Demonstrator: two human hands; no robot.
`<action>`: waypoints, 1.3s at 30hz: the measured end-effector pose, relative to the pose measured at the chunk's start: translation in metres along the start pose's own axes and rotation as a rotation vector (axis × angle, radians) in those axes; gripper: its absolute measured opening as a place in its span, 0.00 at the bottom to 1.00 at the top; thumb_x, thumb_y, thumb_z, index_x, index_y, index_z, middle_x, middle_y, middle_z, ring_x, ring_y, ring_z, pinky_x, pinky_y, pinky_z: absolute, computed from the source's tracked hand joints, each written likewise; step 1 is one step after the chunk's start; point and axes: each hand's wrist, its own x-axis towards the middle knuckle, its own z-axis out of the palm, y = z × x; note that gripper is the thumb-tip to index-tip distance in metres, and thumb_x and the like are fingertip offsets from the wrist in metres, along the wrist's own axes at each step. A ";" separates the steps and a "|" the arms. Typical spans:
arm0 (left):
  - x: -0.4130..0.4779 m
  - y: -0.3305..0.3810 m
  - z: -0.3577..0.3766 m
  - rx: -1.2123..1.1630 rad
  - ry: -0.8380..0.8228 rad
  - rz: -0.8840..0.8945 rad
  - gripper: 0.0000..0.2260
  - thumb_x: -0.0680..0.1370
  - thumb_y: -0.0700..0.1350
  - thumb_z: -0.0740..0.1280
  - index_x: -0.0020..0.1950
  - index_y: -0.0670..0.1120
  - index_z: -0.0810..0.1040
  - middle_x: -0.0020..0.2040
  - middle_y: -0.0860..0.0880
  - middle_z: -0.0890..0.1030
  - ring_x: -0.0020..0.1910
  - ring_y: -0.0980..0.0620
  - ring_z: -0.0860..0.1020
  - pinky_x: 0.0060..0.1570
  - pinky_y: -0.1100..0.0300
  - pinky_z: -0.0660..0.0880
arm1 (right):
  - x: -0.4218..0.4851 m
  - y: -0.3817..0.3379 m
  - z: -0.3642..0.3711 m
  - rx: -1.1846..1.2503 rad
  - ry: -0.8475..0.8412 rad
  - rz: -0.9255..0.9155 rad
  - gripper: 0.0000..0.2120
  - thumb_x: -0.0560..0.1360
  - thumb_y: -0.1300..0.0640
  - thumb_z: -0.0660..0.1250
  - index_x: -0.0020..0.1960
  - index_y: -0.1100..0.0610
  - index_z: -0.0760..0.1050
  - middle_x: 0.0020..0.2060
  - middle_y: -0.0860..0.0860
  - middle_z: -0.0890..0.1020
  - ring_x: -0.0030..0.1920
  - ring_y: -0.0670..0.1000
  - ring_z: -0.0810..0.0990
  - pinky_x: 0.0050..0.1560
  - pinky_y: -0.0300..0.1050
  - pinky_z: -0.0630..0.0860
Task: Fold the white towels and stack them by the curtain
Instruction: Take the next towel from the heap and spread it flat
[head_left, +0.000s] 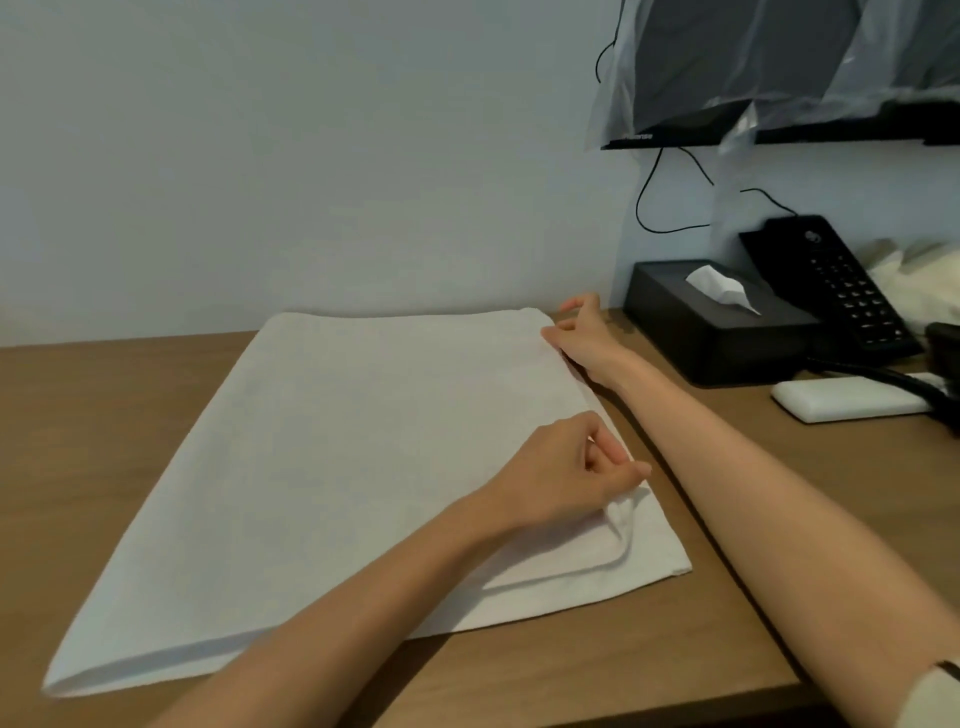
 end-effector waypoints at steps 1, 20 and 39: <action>-0.001 -0.001 0.003 -0.017 -0.017 0.004 0.10 0.78 0.54 0.66 0.47 0.47 0.74 0.39 0.54 0.84 0.36 0.61 0.79 0.39 0.68 0.71 | 0.001 0.001 -0.001 0.012 0.008 0.000 0.18 0.78 0.61 0.65 0.63 0.58 0.60 0.49 0.54 0.73 0.42 0.46 0.74 0.37 0.39 0.71; -0.063 -0.058 -0.091 0.711 -0.029 -0.275 0.27 0.75 0.71 0.47 0.73 0.69 0.51 0.78 0.61 0.48 0.77 0.50 0.44 0.71 0.37 0.39 | -0.023 -0.004 0.009 -0.537 0.098 -0.076 0.27 0.77 0.49 0.65 0.68 0.64 0.63 0.64 0.59 0.72 0.62 0.58 0.72 0.56 0.49 0.71; -0.201 -0.113 -0.228 0.809 0.141 -0.424 0.23 0.78 0.66 0.52 0.73 0.65 0.59 0.76 0.60 0.58 0.75 0.55 0.57 0.73 0.47 0.54 | -0.095 -0.062 0.145 -0.418 -0.173 -0.273 0.14 0.76 0.60 0.65 0.61 0.59 0.73 0.66 0.58 0.68 0.65 0.56 0.69 0.62 0.44 0.67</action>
